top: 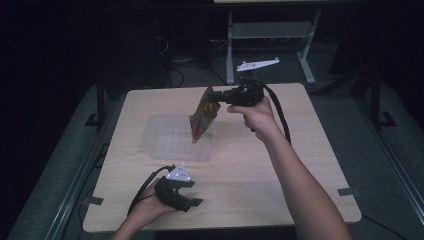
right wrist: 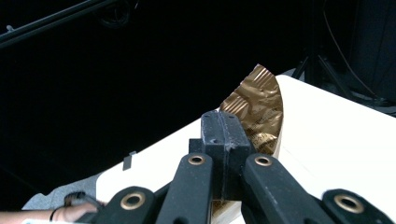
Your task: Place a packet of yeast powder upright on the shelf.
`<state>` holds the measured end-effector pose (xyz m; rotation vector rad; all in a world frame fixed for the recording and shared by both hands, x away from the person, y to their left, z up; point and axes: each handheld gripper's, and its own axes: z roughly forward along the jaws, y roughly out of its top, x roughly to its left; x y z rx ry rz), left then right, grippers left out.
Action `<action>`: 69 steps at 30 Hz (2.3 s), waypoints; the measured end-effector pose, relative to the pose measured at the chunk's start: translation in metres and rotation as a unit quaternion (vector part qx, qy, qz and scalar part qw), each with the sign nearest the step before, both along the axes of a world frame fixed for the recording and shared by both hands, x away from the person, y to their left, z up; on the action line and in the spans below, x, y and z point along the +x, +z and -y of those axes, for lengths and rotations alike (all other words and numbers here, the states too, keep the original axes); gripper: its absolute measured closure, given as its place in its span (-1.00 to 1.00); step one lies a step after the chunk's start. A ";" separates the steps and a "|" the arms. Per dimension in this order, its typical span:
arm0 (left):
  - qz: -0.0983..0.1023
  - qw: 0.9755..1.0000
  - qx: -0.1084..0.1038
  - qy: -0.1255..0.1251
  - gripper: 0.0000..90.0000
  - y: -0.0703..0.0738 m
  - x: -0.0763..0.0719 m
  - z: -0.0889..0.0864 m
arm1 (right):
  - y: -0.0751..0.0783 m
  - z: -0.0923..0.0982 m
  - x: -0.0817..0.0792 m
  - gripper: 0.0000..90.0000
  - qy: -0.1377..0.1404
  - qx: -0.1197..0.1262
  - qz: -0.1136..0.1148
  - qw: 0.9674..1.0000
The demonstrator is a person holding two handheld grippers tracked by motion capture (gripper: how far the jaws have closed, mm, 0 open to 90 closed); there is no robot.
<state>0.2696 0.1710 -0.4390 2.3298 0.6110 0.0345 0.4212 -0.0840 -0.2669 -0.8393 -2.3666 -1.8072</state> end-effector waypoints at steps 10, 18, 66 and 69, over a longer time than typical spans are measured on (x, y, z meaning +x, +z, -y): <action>-0.002 1.000 0.003 -0.003 -0.32 -0.001 0.001 -0.001 | -0.014 -0.042 0.014 1.00 0.003 0.000 -0.017 1.000; -0.002 1.000 0.010 -0.011 -0.32 -0.001 0.002 -0.002 | -0.024 -0.058 0.020 1.00 -0.007 0.002 -0.025 1.000; -0.011 1.000 0.016 -0.018 -0.32 -0.005 0.000 0.002 | -0.051 -0.109 0.011 0.94 0.042 -0.057 -0.038 0.997; -0.012 1.000 0.018 -0.019 -0.32 -0.005 0.000 0.002 | -0.053 -0.116 0.011 0.94 0.047 -0.059 -0.039 0.996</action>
